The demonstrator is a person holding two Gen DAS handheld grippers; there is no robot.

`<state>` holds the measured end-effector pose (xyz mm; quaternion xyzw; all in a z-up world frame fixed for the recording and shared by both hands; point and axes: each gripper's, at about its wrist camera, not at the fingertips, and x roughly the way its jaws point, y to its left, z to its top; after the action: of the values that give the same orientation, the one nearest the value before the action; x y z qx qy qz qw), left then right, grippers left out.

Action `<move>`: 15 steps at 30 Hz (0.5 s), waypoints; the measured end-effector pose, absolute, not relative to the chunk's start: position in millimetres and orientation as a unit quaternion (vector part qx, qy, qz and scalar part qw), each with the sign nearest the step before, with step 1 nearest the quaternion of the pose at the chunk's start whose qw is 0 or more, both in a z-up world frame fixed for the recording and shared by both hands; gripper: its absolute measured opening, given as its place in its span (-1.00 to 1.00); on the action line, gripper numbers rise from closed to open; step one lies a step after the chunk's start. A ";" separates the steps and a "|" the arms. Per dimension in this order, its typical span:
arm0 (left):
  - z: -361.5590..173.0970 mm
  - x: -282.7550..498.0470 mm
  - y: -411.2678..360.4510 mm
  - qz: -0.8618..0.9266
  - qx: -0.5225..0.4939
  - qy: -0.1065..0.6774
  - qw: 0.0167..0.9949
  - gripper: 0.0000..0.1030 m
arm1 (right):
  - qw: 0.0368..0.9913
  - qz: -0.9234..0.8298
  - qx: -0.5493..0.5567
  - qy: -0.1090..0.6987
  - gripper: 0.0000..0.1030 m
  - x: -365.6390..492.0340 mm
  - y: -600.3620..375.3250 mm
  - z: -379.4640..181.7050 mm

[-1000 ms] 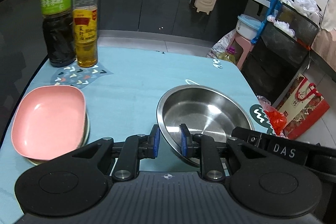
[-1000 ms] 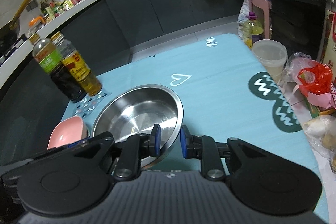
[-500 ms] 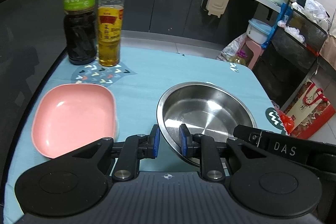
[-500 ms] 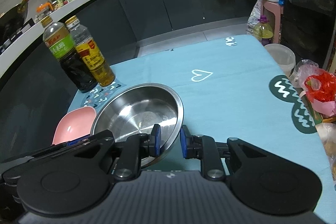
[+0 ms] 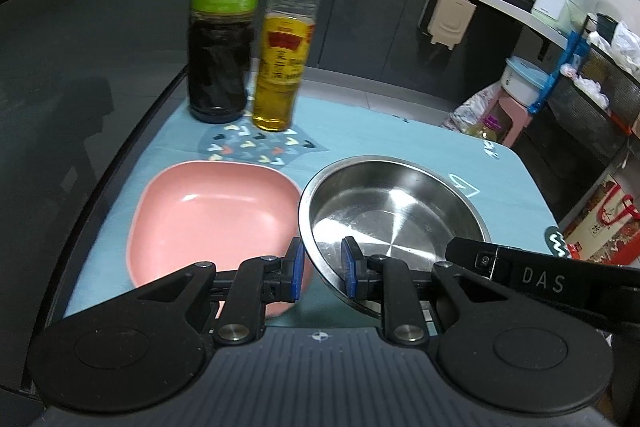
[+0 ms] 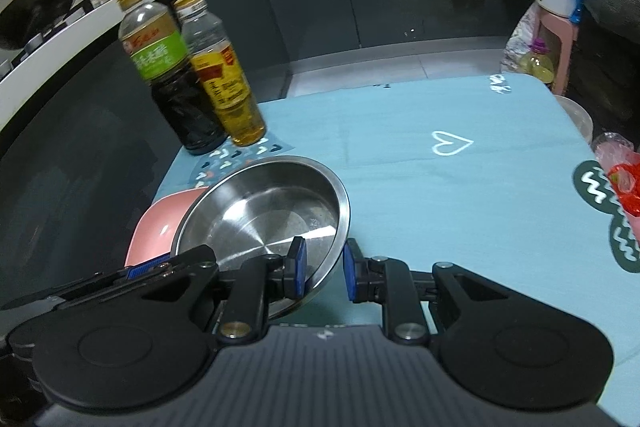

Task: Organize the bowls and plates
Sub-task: 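Lift the steel bowl with both grippers and carry it over the pink dish, then lower the steel bowl into the pink dish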

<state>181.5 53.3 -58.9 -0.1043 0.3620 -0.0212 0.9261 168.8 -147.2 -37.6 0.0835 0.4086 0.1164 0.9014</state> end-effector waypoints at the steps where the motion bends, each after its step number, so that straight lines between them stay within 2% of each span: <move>1: -59.3 181.5 57.3 -0.018 -0.106 0.361 0.926 -0.64 | 0.901 0.119 0.081 0.410 -0.61 169.9 -142.8 -37.6; 15: -66.4 182.5 110.6 0.023 -0.120 0.358 0.926 -0.62 | 0.889 0.149 0.051 0.430 -0.61 186.7 -82.6 -44.1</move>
<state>182.5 110.6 -66.4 -0.1199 0.3582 0.0230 0.9256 186.7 -82.6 -44.1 0.0509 0.4305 0.1495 0.8887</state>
